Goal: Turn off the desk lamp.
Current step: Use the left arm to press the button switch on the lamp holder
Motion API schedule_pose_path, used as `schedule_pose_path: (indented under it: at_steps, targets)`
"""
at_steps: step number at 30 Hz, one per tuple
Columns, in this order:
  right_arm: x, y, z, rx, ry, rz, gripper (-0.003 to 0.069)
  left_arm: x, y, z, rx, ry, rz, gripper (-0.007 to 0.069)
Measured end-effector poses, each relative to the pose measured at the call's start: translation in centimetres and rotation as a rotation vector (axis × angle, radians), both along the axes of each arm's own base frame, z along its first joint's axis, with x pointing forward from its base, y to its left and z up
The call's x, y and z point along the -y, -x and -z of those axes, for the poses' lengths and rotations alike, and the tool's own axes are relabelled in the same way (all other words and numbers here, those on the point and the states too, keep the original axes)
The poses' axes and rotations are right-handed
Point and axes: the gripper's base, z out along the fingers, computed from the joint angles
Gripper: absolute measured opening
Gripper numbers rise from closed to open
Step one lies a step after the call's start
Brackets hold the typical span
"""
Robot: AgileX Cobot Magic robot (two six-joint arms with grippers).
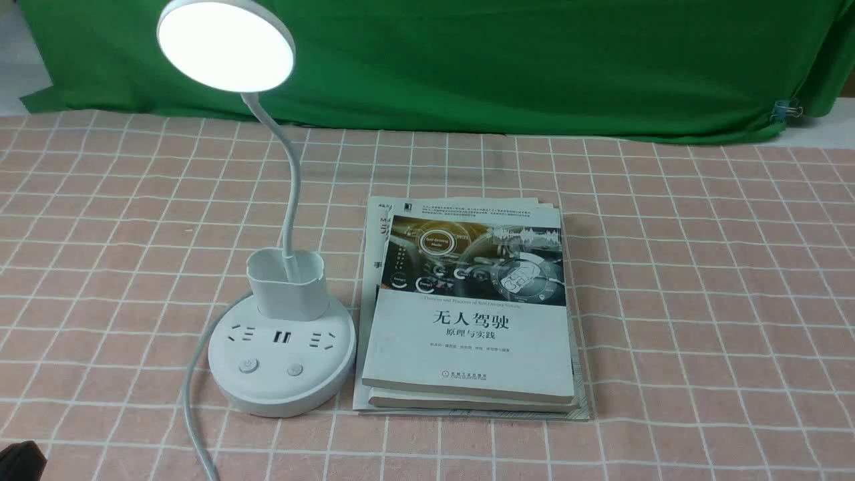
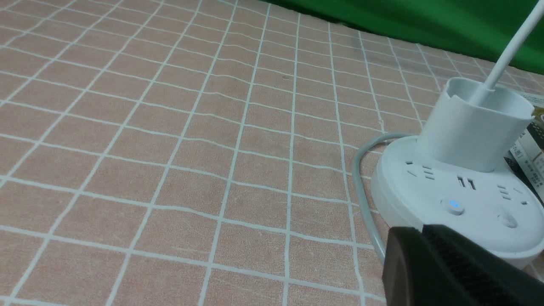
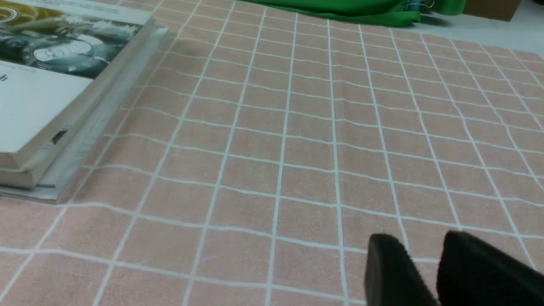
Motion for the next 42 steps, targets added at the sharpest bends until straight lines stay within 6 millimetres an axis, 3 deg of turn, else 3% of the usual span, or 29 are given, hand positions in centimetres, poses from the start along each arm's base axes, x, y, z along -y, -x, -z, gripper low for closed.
schedule_pose_path:
  at_steps: [14, 21, 29, 33, 34, 38, 42]
  targets:
    - [0.0, 0.0, 0.0, 0.0, 0.0, 0.0, 0.0242, 0.1, -0.1, -0.3, 0.032, 0.056, -0.001, 0.0006]
    - [0.0, 0.0, 0.0, 0.0, 0.0, 0.0, 0.0242, -0.1, -0.2, -2.2, 0.243, 0.574, -0.062, 0.0006]
    - [0.0, 0.0, 0.0, 0.0, 0.0, 0.0, 0.0242, -0.6, -0.1, -3.2, 0.333, 0.654, -0.097, 0.0006]
    - [0.0, 0.0, 0.0, 0.0, 0.0, 0.0, 0.0242, 0.3, 0.1, -6.0, 0.272, 0.563, -0.013, 0.0006]
    - [0.0, 0.0, 0.0, 0.0, 0.0, 0.0, 0.0242, 0.8, -0.1, -8.0, 0.191, 0.487, 0.028, 0.0006]
    - [0.0, 0.0, 0.0, 0.0, 0.0, 0.0, 0.0242, 1.6, -1.9, -11.1, -0.099, 0.342, 0.11, 0.0006]
    - [0.0, 0.0, 0.0, 0.0, 0.0, 0.0, 0.0242, 2.0, -4.2, -12.4, -0.358, 0.235, 0.191, 0.0006]
